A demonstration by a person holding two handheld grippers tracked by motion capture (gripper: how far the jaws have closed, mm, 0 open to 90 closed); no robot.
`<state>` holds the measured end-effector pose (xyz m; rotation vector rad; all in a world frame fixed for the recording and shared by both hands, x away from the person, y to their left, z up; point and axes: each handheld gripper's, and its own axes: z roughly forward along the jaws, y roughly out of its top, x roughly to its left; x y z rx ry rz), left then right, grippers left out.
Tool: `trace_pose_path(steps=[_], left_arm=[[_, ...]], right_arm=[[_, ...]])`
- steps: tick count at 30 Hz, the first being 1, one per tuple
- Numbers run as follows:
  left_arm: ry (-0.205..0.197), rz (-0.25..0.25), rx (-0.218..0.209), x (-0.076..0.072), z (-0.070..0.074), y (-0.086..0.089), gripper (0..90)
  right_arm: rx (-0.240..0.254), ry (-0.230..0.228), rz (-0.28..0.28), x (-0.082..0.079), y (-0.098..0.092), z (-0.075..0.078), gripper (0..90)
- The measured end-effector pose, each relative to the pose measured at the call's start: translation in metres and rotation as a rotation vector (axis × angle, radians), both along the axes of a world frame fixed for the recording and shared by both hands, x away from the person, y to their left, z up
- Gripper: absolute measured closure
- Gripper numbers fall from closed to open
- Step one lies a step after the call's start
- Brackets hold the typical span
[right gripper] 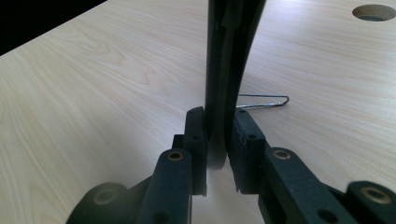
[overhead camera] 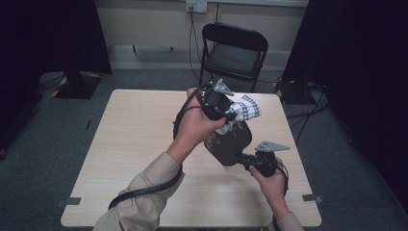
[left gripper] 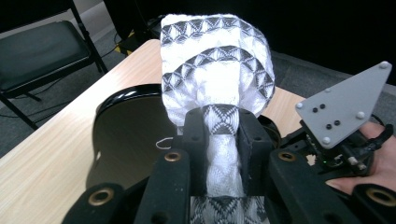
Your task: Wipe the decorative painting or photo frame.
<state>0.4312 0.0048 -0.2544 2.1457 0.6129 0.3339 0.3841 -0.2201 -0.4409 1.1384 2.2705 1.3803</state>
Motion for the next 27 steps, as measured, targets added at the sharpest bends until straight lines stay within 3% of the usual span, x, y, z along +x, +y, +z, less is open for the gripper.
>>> trace_pose_path(steps=[9, 27], left_arm=[[-0.002, 0.036, 0.014, 0.007, -0.001, 0.007, 76.3], [0.033, 0.127, -0.009, 0.029, -0.009, 0.026, 76.3]], right_arm=[[-0.008, 0.004, -0.003, 0.000, 0.001, 0.001, 79.2], [-0.009, 0.009, 0.003, 0.001, -0.001, 0.001, 79.7]])
